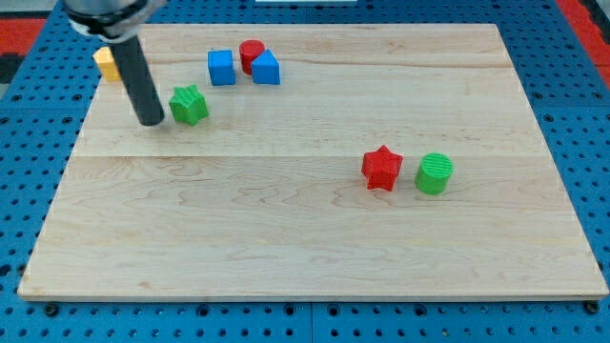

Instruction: Push the green star into the triangle

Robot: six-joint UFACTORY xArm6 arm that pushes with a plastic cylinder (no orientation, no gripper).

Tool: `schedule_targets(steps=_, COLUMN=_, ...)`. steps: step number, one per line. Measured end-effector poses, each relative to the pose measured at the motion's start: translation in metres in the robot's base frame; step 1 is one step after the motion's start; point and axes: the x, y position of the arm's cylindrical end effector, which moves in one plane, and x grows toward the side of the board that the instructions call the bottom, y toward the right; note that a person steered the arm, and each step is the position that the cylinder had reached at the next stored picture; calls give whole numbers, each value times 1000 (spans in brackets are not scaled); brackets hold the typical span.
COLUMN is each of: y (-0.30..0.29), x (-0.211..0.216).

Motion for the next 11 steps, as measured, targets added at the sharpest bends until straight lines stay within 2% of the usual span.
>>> schedule_targets(steps=1, y=61, x=-3)
schedule_targets(steps=2, y=166, x=-6)
schedule_targets(steps=3, y=156, x=-5)
schedule_targets(steps=4, y=78, x=4)
schedule_targets(steps=5, y=15, x=-33)
schedule_targets(steps=6, y=49, x=-25)
schedule_targets(steps=7, y=121, x=-5)
schedule_targets(steps=8, y=185, x=-15)
schedule_targets(steps=9, y=185, x=-6)
schedule_targets(steps=10, y=121, x=-20)
schedule_targets(steps=11, y=119, x=-56)
